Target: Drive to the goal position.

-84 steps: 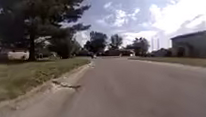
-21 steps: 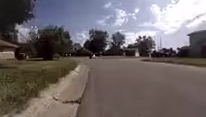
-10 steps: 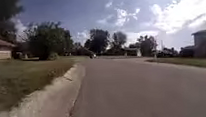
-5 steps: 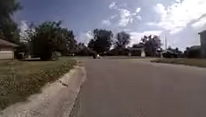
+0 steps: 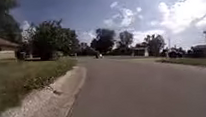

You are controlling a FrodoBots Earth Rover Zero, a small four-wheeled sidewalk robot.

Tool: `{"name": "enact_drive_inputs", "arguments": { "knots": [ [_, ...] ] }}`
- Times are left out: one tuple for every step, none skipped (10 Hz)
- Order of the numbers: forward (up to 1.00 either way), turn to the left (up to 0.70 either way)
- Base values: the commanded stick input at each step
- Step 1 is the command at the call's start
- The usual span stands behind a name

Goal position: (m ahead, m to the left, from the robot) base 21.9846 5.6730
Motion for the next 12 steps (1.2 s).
{"name": "enact_drive_inputs", "arguments": {
  "knots": [
    [1.0, 0.0],
    [1.0, 0.0],
    [1.0, 0.0],
    [1.0, 0.01],
    [1.0, 0.02],
    [1.0, 0.04],
    [1.0, 0.15],
    [1.0, 0.18],
    [1.0, 0.21],
    [1.0, 0.17],
    [1.0, 0.01],
    [1.0, 0.0]
  ]
}}
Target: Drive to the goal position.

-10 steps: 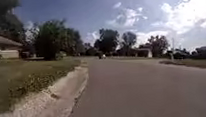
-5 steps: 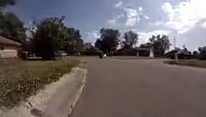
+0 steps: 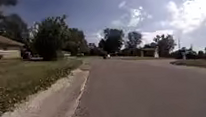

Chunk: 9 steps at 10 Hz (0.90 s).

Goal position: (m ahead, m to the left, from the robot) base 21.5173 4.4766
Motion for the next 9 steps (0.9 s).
{"name": "enact_drive_inputs", "arguments": {
  "knots": [
    [1.0, 0.0],
    [1.0, 0.0],
    [1.0, 0.0],
    [1.0, 0.0],
    [1.0, 0.0],
    [1.0, 0.0],
    [1.0, 0.0],
    [1.0, 0.0],
    [1.0, 0.0]
  ]
}}
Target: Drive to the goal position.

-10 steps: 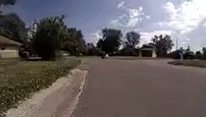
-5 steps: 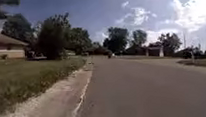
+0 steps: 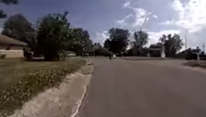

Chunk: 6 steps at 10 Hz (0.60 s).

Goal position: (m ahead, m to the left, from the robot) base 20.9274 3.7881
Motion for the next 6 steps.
{"name": "enact_drive_inputs", "arguments": {
  "knots": [
    [1.0, 0.0],
    [1.0, 0.0],
    [1.0, 0.0],
    [1.0, 0.0],
    [1.0, 0.0],
    [1.0, -0.02]
  ]
}}
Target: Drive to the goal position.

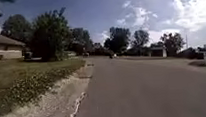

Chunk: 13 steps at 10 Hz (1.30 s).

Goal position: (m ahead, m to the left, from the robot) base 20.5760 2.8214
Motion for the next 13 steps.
{"name": "enact_drive_inputs", "arguments": {
  "knots": [
    [1.0, -0.03],
    [1.0, -0.04],
    [1.0, -0.04],
    [1.0, -0.04],
    [1.0, -0.04],
    [1.0, -0.04],
    [1.0, -0.04],
    [1.0, -0.04],
    [1.0, -0.04],
    [1.0, -0.04],
    [1.0, -0.04],
    [1.0, -0.04],
    [1.0, -0.04]
  ]
}}
